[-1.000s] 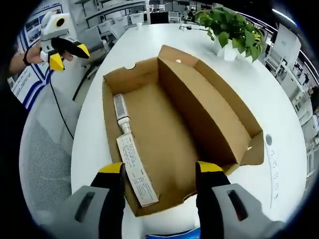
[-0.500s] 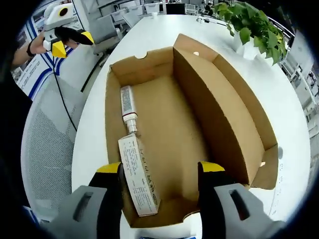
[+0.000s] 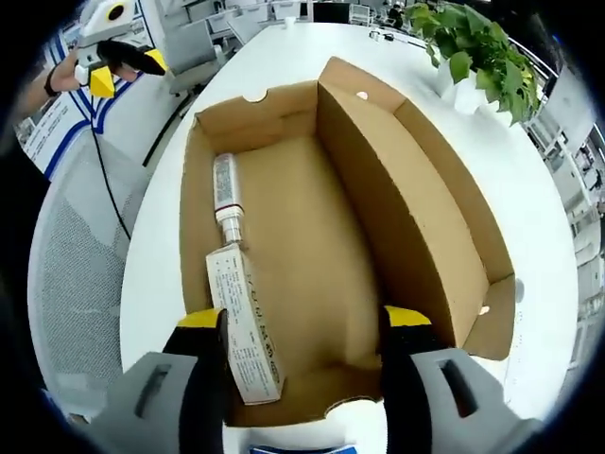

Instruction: Operate the shoe box by opening the lid, removing the specified soft item, and placing it in the target area until the item is outside and the box remains undamaged.

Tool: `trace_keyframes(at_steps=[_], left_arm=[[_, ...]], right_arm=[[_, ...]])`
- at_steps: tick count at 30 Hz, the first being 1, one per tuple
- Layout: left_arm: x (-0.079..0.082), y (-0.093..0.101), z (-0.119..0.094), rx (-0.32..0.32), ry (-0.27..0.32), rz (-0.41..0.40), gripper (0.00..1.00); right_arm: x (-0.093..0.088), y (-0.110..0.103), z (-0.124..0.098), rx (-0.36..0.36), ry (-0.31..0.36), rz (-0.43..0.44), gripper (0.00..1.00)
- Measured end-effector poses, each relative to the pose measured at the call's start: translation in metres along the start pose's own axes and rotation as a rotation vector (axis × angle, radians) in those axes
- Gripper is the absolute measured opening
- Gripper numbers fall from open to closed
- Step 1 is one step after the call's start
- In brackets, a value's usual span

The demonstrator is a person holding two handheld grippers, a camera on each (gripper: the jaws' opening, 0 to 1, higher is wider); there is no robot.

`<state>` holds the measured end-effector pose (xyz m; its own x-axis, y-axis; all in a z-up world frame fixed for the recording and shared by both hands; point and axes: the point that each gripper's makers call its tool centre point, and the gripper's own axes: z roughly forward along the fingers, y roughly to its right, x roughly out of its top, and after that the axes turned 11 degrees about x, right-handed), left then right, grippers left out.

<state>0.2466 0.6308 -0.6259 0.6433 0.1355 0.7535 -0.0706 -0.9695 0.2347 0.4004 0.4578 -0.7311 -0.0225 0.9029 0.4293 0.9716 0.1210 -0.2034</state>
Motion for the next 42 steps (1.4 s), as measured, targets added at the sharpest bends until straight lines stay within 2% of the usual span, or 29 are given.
trace_keyframes(at_steps=[4,7,10,14,16,23,27,29,32,34,36,41,42], left_arm=[[0.0,0.0,0.0,-0.003,0.001,0.0,0.41],[0.0,0.002,0.001,-0.007,-0.001,0.002,0.41],[0.001,0.004,0.002,-0.013,-0.002,0.007,0.41],[0.005,0.005,0.001,-0.016,0.005,0.01,0.41],[0.006,0.005,0.001,-0.016,0.007,0.009,0.41],[0.01,0.0,-0.001,-0.014,0.017,-0.005,0.4],[0.006,-0.003,-0.001,-0.011,0.013,-0.007,0.4],[0.005,-0.003,-0.001,-0.011,0.012,-0.01,0.4],[0.005,-0.002,0.0,-0.014,0.01,-0.01,0.4],[0.005,-0.001,0.0,-0.017,0.012,-0.008,0.4],[0.006,0.0,0.001,-0.017,0.012,-0.008,0.4],[0.009,-0.001,-0.001,-0.014,0.015,-0.003,0.4],[0.009,-0.001,-0.001,-0.013,0.017,-0.004,0.4]], right_arm=[[0.003,-0.001,-0.003,-0.009,0.005,-0.024,0.54],[0.015,-0.014,0.004,0.059,0.054,0.001,0.63],[0.022,-0.017,0.008,0.065,0.056,-0.009,0.61],[0.022,-0.019,0.017,0.065,0.028,-0.033,0.56],[0.022,-0.018,0.018,0.074,0.024,-0.03,0.57],[0.016,0.0,0.01,0.007,0.022,0.012,0.68],[0.016,0.002,0.005,-0.015,0.024,0.013,0.64],[0.017,-0.002,0.006,-0.01,0.021,-0.011,0.61],[0.021,-0.011,0.011,0.043,0.04,0.002,0.66],[0.025,-0.012,0.013,0.041,0.04,-0.008,0.63],[0.025,-0.013,0.016,0.036,0.026,-0.02,0.62],[0.009,-0.009,0.024,-0.009,-0.101,-0.114,0.56],[0.008,-0.01,0.025,-0.012,-0.103,-0.111,0.54]])
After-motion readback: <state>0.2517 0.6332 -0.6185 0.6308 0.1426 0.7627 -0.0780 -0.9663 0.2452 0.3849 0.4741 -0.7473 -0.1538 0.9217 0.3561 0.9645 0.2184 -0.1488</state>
